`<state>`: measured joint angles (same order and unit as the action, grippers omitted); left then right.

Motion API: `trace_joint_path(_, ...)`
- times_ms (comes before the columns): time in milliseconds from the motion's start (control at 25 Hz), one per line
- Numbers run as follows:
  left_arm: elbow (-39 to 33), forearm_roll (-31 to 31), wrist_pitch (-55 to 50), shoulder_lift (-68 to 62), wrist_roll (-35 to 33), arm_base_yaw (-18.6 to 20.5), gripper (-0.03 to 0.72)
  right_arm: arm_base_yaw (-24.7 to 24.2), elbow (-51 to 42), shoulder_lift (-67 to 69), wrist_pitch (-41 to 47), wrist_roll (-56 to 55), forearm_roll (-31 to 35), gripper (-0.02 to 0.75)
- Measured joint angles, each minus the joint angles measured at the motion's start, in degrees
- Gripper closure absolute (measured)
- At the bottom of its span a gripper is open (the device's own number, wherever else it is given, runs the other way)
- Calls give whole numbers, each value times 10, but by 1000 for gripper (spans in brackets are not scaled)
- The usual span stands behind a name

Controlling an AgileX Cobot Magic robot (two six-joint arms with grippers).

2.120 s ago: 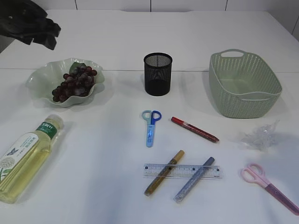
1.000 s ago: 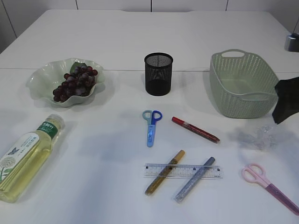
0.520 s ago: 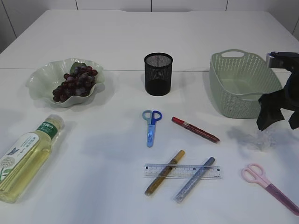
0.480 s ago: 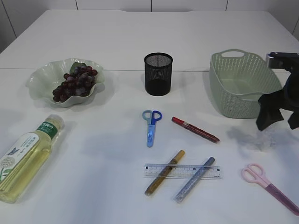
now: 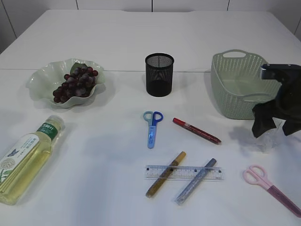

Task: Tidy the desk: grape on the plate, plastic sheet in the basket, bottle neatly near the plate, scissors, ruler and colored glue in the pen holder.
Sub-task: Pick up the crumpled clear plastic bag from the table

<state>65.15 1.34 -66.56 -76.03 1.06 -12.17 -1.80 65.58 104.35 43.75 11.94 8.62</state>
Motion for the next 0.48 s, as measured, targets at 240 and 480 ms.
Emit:
trace_joint_path(240, 0, 0, 3, 0, 0, 0, 273, 0, 0, 27, -27, 1, -2, 92)
trace_joint_path(480, 0, 0, 5, 0, 0, 0, 273, 0, 3, 29, -48, 1, -2, 136)
